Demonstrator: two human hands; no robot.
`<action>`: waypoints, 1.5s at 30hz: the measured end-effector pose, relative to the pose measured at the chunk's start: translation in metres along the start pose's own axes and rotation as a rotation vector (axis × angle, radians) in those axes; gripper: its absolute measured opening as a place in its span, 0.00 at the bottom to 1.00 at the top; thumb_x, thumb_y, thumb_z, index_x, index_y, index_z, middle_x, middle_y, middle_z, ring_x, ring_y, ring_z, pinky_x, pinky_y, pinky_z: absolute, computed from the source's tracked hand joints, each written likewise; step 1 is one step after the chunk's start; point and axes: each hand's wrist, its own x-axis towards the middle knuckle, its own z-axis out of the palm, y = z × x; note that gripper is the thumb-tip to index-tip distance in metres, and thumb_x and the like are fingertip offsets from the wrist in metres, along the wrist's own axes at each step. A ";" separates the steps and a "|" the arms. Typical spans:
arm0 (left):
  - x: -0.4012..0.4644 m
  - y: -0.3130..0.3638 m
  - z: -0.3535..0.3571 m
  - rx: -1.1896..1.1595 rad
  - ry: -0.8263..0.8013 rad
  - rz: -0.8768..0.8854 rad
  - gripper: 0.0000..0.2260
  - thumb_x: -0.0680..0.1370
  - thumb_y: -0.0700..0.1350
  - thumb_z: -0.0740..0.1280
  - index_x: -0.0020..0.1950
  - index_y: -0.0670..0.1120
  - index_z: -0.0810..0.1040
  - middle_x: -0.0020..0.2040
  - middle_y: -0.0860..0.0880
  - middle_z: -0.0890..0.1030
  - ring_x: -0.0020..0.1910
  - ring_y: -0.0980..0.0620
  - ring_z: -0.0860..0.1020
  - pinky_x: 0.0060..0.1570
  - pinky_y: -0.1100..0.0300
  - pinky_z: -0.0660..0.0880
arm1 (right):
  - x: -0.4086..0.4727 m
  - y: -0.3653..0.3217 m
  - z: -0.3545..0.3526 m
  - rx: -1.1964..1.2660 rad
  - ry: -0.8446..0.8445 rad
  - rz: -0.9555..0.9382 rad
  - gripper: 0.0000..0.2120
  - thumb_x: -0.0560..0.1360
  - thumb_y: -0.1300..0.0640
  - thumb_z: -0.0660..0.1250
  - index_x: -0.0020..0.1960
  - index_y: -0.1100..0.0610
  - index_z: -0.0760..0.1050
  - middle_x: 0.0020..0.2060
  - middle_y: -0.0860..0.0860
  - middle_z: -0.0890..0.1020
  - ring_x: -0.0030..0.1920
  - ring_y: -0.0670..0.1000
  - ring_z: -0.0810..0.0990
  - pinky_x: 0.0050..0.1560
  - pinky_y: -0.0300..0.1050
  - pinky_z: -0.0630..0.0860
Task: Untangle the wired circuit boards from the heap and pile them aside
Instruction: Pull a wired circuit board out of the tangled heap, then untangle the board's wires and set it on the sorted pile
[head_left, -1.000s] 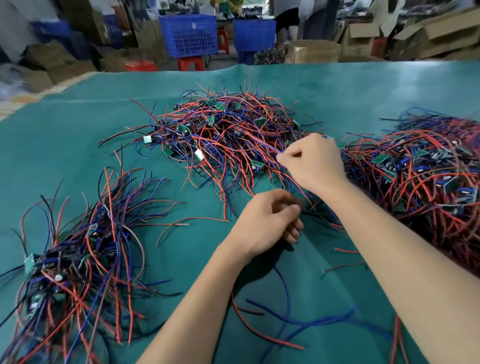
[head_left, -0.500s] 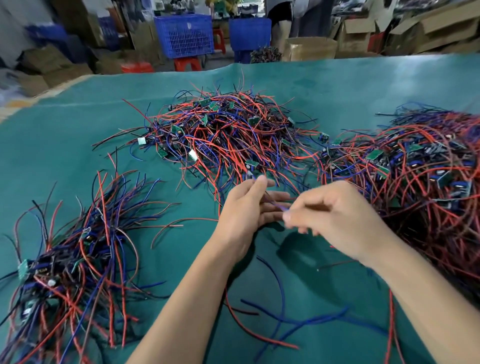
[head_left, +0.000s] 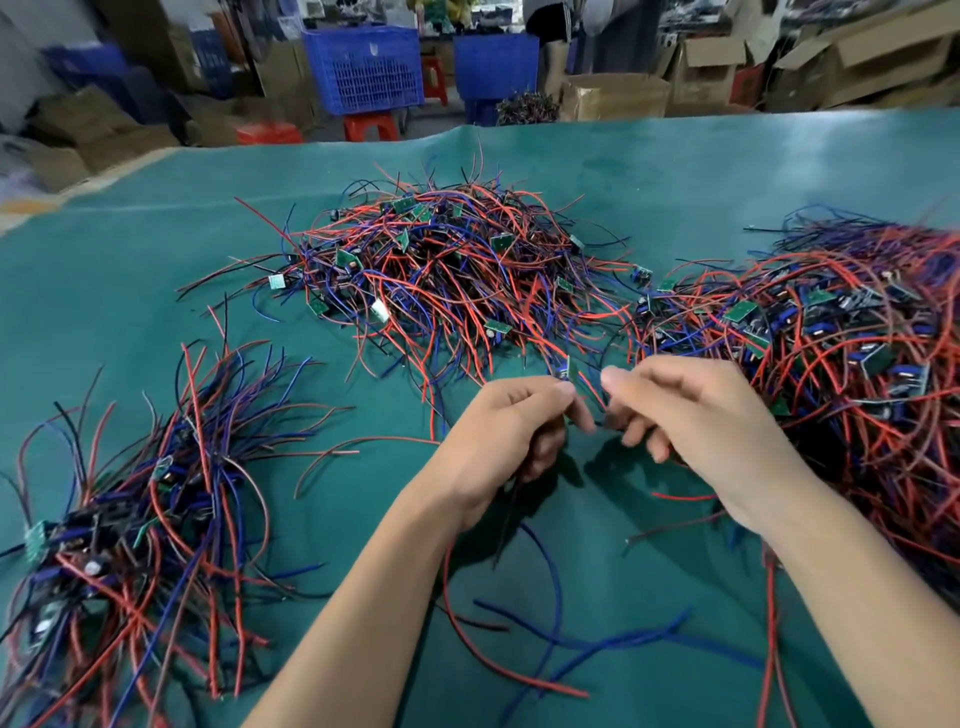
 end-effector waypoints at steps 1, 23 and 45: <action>-0.001 0.000 0.000 0.012 -0.021 0.008 0.17 0.84 0.44 0.58 0.38 0.45 0.79 0.25 0.51 0.64 0.23 0.55 0.60 0.23 0.65 0.59 | 0.002 0.003 -0.002 0.013 0.062 0.022 0.17 0.75 0.44 0.74 0.39 0.58 0.82 0.35 0.54 0.86 0.33 0.50 0.80 0.28 0.42 0.71; 0.000 -0.008 0.003 0.021 -0.010 -0.011 0.09 0.81 0.40 0.65 0.42 0.42 0.80 0.33 0.48 0.79 0.31 0.53 0.78 0.32 0.65 0.75 | 0.001 0.003 0.010 0.434 -0.008 0.074 0.14 0.79 0.68 0.67 0.39 0.59 0.86 0.53 0.52 0.87 0.40 0.47 0.82 0.34 0.37 0.75; -0.004 -0.001 0.003 0.045 -0.081 0.047 0.08 0.75 0.45 0.70 0.39 0.43 0.84 0.27 0.49 0.74 0.26 0.55 0.70 0.28 0.66 0.66 | 0.011 0.008 0.001 0.328 0.505 0.045 0.09 0.80 0.65 0.69 0.41 0.59 0.81 0.29 0.48 0.80 0.30 0.45 0.74 0.25 0.38 0.72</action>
